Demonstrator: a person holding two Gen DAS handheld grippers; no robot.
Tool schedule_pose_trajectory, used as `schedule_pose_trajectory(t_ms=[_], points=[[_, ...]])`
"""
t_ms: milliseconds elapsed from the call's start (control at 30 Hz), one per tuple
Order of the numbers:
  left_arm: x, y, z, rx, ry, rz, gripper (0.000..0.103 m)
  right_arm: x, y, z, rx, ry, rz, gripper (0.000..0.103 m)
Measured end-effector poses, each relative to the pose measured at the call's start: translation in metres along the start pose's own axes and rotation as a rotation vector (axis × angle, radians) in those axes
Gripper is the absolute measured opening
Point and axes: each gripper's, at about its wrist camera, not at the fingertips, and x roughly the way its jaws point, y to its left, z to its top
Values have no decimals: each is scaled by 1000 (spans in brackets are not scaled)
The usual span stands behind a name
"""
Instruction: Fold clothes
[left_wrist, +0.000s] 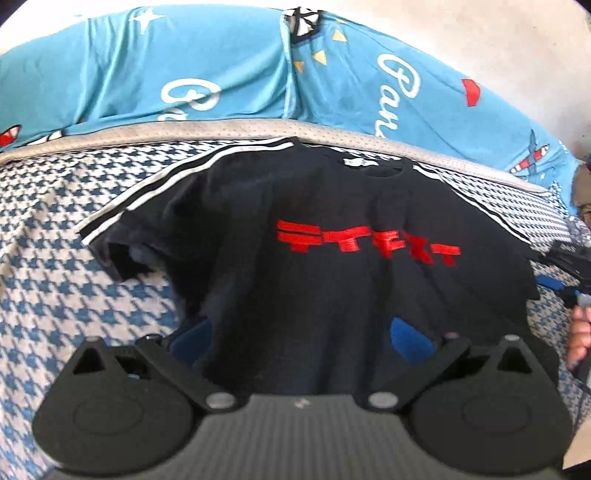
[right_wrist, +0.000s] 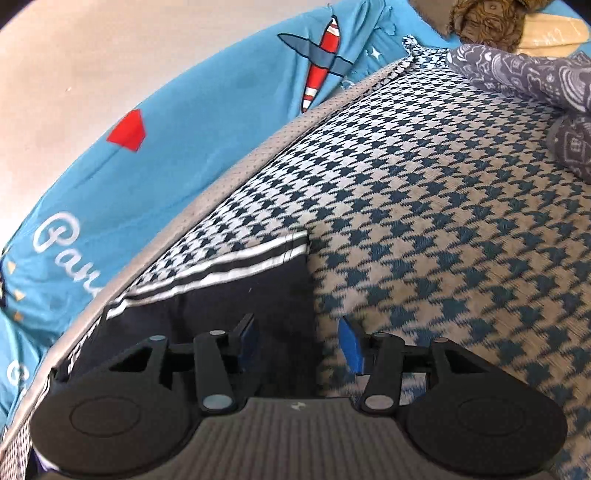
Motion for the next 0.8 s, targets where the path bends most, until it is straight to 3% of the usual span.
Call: schedule_pose_trajectory(t_ms=[167,267,367,467,533,667,800], points=[[2,-1,2,-14,3,-15,103,15,14,2,-80,-27,9,55],[4,4,2,-36,10,-18,103,23,24,1,-144,-36,19,52],[5,8,2,-51,14,-13,103,27,32,-1,-193,-37,46,40],[7,12,2,-72,22,-18,103,32,38,-2,-220,-31,74,38],[9,13,2,-78,26,-20,103,33,42,-3,-241,-36,67,37],[11,12,0,-73,32,-16,103,37,52,-6,-306,-60,21,18],[13,11,0,-68,32,-9,103,40,61,-8,-361,-82,-18,7]])
